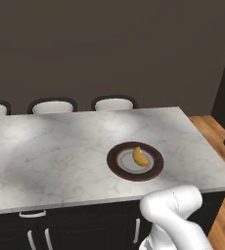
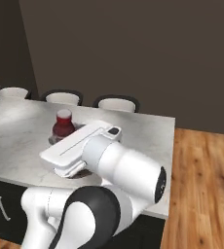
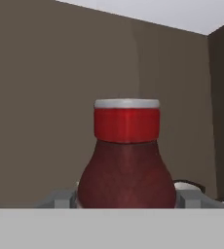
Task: Move the hot dog bun to the plate on the dining table and place the condiment next to that plate. Then navigate to the fridge and take the sausage and place it on the plate as well.
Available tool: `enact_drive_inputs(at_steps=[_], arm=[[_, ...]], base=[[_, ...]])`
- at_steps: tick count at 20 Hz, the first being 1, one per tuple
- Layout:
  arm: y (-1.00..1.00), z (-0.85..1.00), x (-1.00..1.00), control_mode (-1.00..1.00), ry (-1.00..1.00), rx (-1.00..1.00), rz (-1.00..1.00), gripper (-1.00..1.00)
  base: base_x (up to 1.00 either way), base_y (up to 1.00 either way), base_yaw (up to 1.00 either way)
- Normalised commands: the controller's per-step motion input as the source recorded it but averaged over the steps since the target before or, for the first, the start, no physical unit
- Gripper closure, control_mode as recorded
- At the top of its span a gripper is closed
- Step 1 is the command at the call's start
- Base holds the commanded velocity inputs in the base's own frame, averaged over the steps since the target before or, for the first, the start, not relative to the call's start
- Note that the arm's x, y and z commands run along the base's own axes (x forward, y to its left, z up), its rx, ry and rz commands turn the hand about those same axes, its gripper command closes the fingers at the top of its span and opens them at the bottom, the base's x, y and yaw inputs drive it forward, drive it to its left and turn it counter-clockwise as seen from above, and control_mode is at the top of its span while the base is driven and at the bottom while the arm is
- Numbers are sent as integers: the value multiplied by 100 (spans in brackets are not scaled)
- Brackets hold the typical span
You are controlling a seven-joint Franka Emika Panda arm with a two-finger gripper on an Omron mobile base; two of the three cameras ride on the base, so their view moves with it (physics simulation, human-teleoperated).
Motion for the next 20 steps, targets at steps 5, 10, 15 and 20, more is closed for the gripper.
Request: enact_drive_inputs(at_steps=[5, 10, 15, 20], arm=[[-49, -74, 19, -100, -1, -12, 18, 100], [-36, -70, 44, -100, 0, -10, 13, 100], [-15, -52, 76, -100, 0, -5, 1, 100], [-1, -48, 78, -100, 0, -4, 0, 100]], base=[[0, 0, 0], [0, 0, 0], [0, 0, 0], [0, 0, 0]])
